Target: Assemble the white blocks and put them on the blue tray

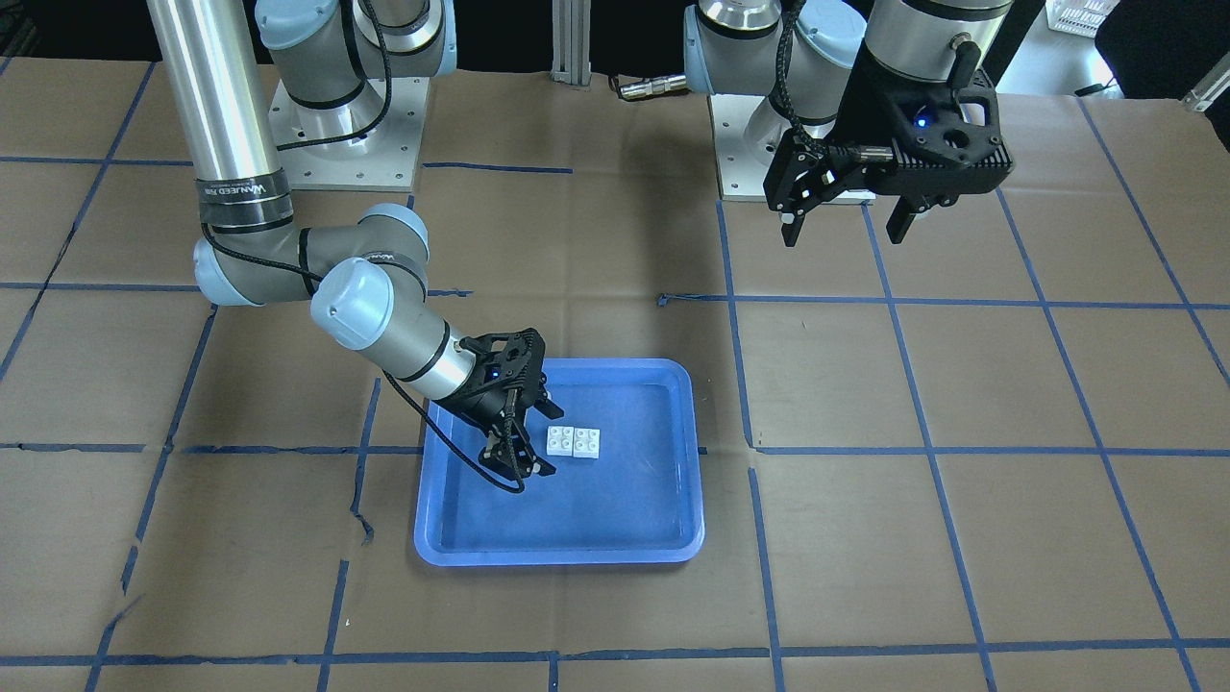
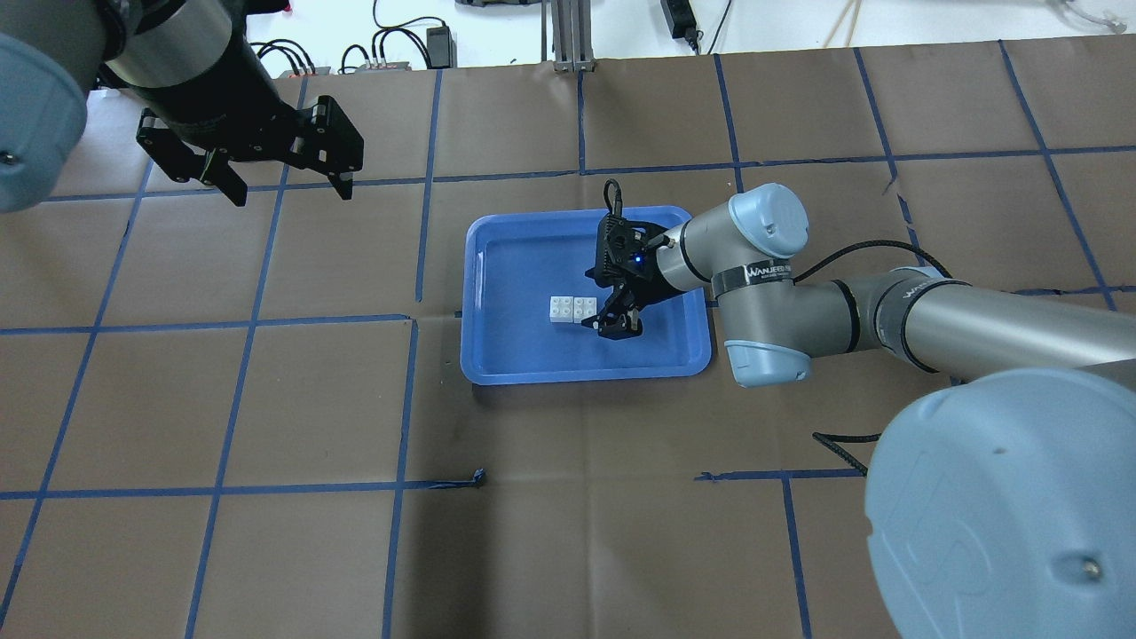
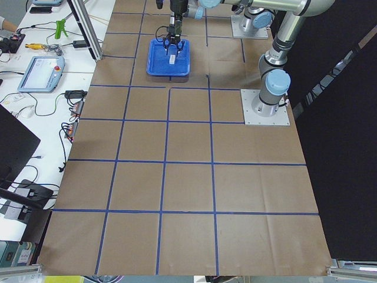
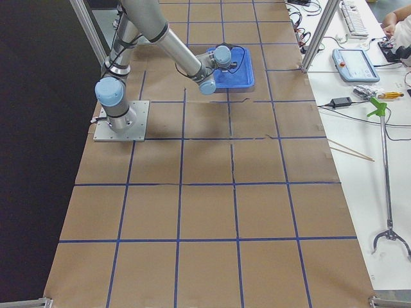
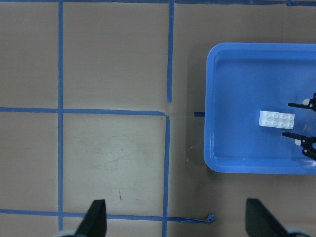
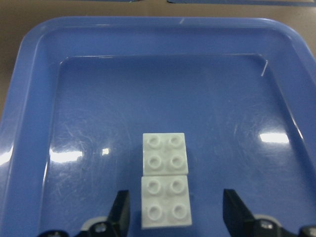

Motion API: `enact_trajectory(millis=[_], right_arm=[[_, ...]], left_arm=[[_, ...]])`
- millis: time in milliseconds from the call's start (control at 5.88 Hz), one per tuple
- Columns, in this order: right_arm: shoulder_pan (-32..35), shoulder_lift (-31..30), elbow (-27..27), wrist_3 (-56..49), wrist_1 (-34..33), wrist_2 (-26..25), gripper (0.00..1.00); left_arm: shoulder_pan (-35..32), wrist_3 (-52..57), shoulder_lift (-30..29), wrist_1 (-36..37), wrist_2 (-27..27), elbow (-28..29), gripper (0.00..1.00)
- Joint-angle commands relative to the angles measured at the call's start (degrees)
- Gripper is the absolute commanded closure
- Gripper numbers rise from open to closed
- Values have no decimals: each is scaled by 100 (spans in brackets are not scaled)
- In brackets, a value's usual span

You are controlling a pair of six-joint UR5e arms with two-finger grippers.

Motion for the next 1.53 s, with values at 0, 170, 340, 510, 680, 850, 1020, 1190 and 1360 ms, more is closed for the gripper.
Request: enact_trajectory(millis=[0,170,340,510,680,850,1020,1190,1360], right_arm=[[-58,-514,-550,438,1463,-608,0],[-58,-891,-927,937,2562,-1292,0],[-67,-1208,-1209,1482,3547,-1995,0],[-85,-1368,-1412,2714,3775,-2471,0],[-93,-1448,-1571,3901,3890,-2990,0],[-111,-1562,-1703,4609,4396,-3178,0],[-250,-1641,-1913,5330,4879,-3484,0],[-539,-1729,-2159,5981,5633,-3478,0],[-664,-1991,-2388,6153,6214,-3504,0]], left_arm=[[0,0,-2,0,0,0,0],[0,0,-11,0,0,0,0],[0,0,-11,0,9,-8,0],[0,0,-11,0,9,-9,0],[0,17,7,0,18,-17,0],[0,0,7,0,18,-17,0],[0,0,7,0,18,-17,0],[0,0,16,0,18,-17,0],[0,0,16,0,18,-17,0]])
